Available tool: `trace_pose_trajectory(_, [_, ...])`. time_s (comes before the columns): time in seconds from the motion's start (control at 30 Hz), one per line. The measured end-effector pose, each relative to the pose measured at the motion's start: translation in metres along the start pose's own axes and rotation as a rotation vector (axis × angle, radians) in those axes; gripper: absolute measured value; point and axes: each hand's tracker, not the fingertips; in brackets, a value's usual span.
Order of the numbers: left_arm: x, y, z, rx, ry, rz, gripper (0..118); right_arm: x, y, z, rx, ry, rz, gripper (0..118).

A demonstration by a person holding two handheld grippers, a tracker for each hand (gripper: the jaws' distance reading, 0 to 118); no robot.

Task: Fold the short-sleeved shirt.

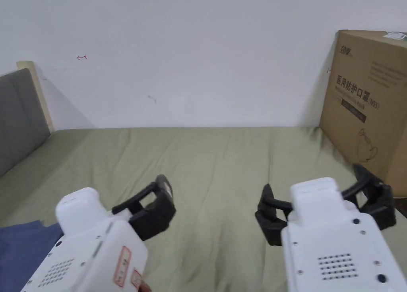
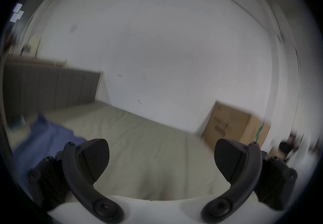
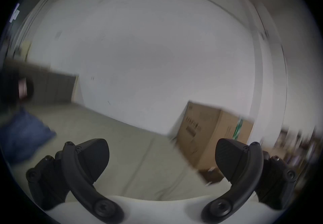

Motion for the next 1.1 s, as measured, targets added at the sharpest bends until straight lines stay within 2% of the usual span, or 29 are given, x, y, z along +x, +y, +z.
trace_pose_trajectory(0.1, [-0.032,-0.014,-0.001,0.013,0.063,0.299,118,-0.040,-0.004,0.004,0.078,0.002,0.380,118])
trace_pose_trajectory(0.17, [-0.056,-0.030,-0.003,-0.027,0.111,0.479,118,-0.066,-0.017,0.007,0.103,0.073,0.602,118])
trace_pose_trajectory(0.23, [-0.068,-0.037,-0.003,-0.062,0.143,0.524,118,-0.081,-0.029,0.007,0.087,0.147,0.708,118])
trace_pose_trajectory(0.27, [-0.069,-0.040,-0.003,-0.056,0.151,0.516,118,-0.087,-0.034,0.007,0.073,0.151,0.728,118])
trace_pose_trajectory(0.3, [-0.068,-0.039,-0.004,-0.054,0.171,0.481,118,-0.088,-0.035,0.006,0.056,0.172,0.706,118])
trace_pose_trajectory(0.37, [-0.056,-0.028,-0.006,-0.054,0.178,0.322,118,-0.077,-0.027,0.002,-0.019,0.214,0.496,118])
trace_pose_trajectory(0.5, [-0.006,-0.002,-0.011,-0.011,0.148,-0.137,118,-0.027,-0.005,-0.014,-0.169,0.204,-0.099,118])
trace_pose_trajectory(0.57, [0.021,0.003,-0.009,0.033,0.069,-0.344,118,0.003,-0.008,-0.018,-0.200,0.244,-0.442,118])
trace_pose_trajectory(0.63, [0.040,-0.002,-0.007,0.038,0.042,-0.532,118,0.019,-0.020,-0.015,-0.226,0.198,-0.643,118])
trace_pose_trajectory(0.67, [0.045,-0.008,-0.005,0.028,0.046,-0.620,118,0.022,-0.029,-0.012,-0.228,0.164,-0.679,118])
trace_pose_trajectory(0.7, [0.048,-0.013,-0.004,0.015,0.042,-0.664,118,0.023,-0.036,-0.010,-0.225,0.141,-0.677,118])
trace_pose_trajectory(0.87, [0.045,-0.024,-0.008,-0.087,0.055,-0.620,118,0.014,-0.041,0.002,-0.173,0.081,-0.477,118])
trace_pose_trajectory(0.97, [0.043,-0.019,-0.010,-0.092,0.049,-0.605,118,0.019,-0.034,0.005,-0.104,0.089,-0.478,118])
trace_pose_trajectory(1.1, [0.044,-0.013,-0.006,-0.065,0.040,-0.584,116,0.022,-0.023,0.004,-0.118,0.057,-0.491,117])
